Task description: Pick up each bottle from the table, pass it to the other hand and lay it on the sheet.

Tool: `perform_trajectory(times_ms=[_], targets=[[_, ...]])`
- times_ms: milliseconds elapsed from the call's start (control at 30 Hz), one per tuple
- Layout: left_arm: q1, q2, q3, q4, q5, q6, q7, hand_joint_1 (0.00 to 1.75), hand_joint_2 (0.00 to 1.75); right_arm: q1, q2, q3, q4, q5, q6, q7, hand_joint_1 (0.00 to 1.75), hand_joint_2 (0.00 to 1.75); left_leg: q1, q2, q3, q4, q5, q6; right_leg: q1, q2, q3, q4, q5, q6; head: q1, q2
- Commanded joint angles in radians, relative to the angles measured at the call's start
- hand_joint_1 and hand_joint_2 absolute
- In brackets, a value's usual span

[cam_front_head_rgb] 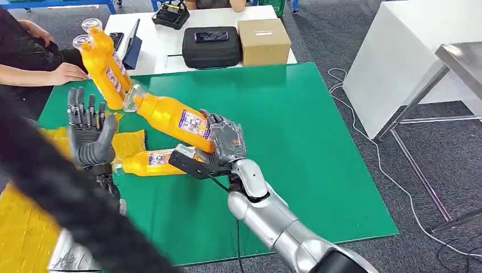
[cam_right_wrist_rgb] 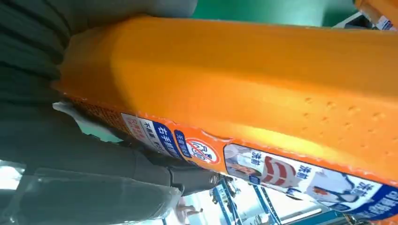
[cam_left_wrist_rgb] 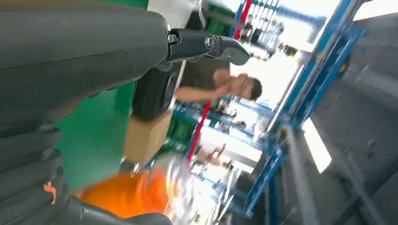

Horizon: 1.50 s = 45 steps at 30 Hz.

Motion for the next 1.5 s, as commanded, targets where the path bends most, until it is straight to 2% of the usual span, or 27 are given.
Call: perform_trajectory(times_ms=[33, 300, 967, 1000, 1033, 1067, 1267, 1300, 1500], targets=[[0.048, 0.023, 0.122, -0.065, -0.021, 0.014, -0.001, 0.0, 1.75, 0.026, -0.015, -0.019, -0.094, 0.022, 0.037, -0.003, 1.75, 1.75, 0.0, 0.001, 0.001, -0.001, 0.0, -0.001, 0.0, 0.0, 0.001, 0.0, 0.0, 0.0, 0.0, 0.0], [0.084, 0.02, 0.123, -0.111, -0.032, 0.004, 0.009, 0.0, 1.75, 0.018, -0.009, -0.005, -0.093, 0.018, 0.058, -0.002, 1.75, 1.75, 0.0, 0.001, 0.001, 0.0, 0.0, -0.001, 0.0, -0.001, 0.001, 0.0, 0.0, 0.0, 0.0, 0.0], [0.06, -0.015, 0.059, -0.056, 0.025, -0.01, 0.049, 0.0, 1.75, -0.045, 0.034, 0.013, -0.025, -0.003, 0.048, -0.012, 1.75, 1.75, 0.0, -0.001, 0.0, 0.0, 0.0, -0.001, 0.0, -0.002, 0.0, 0.0, 0.0, 0.0, 0.0, 0.0], [0.058, -0.016, 0.056, -0.052, 0.031, -0.015, 0.052, 0.0, 1.75, -0.047, 0.035, 0.013, -0.024, -0.004, 0.049, -0.012, 1.75, 1.75, 0.0, -0.001, 0.0, 0.0, 0.0, -0.001, 0.0, -0.002, 0.001, 0.0, 0.0, 0.0, 0.0, 0.0], [0.053, -0.025, 0.035, -0.022, 0.146, -0.092, 0.123, 0.0, 1.75, -0.059, 0.043, 0.02, -0.007, -0.004, 0.037, -0.011, 1.75, 1.75, 0.0, -0.001, 0.0, 0.001, 0.0, -0.001, 0.0, -0.002, 0.001, 0.0, -0.001, 0.0, 0.0, 0.0], [0.049, -0.03, 0.027, 0.005, 0.182, -0.116, 0.14, 0.0, 1.75, -0.062, 0.046, 0.022, 0.007, 0.002, 0.032, -0.006, 1.75, 1.75, 0.0, -0.001, 0.0, 0.0, 0.0, -0.001, 0.0, -0.002, 0.001, 0.0, -0.001, 0.0, 0.0, 0.0], [0.049, -0.03, 0.027, 0.005, 0.182, -0.116, 0.14, 0.0, 1.75, -0.062, 0.046, 0.022, 0.007, 0.002, 0.032, -0.006, 1.75, 1.75, 0.0, -0.001, 0.001, 0.0, 0.0, -0.001, 0.0, -0.002, 0.001, 0.0, 0.0, 0.0, 0.0, 0.0], [0.046, -0.029, 0.025, 0.015, 0.227, -0.152, 0.171, 0.0, 1.75, -0.061, 0.047, 0.019, 0.006, 0.002, 0.028, -0.006, 1.75, 1.75, 0.0, -0.001, 0.001, 0.0, 0.0, -0.001, 0.0, -0.002, 0.001, 0.0, -0.001, 0.0, 0.0, 0.0], [0.028, -0.049, -0.029, 0.034, 0.253, -0.176, 0.187, 0.0, 1.75, -0.076, 0.064, 0.02, 0.031, 0.023, 0.039, 0.016, 1.75, 1.75, 0.0, -0.002, 0.001, 0.0, 0.0, -0.001, 0.0, -0.003, 0.002, 0.0, 0.0, 0.0, 0.0, 0.0]])
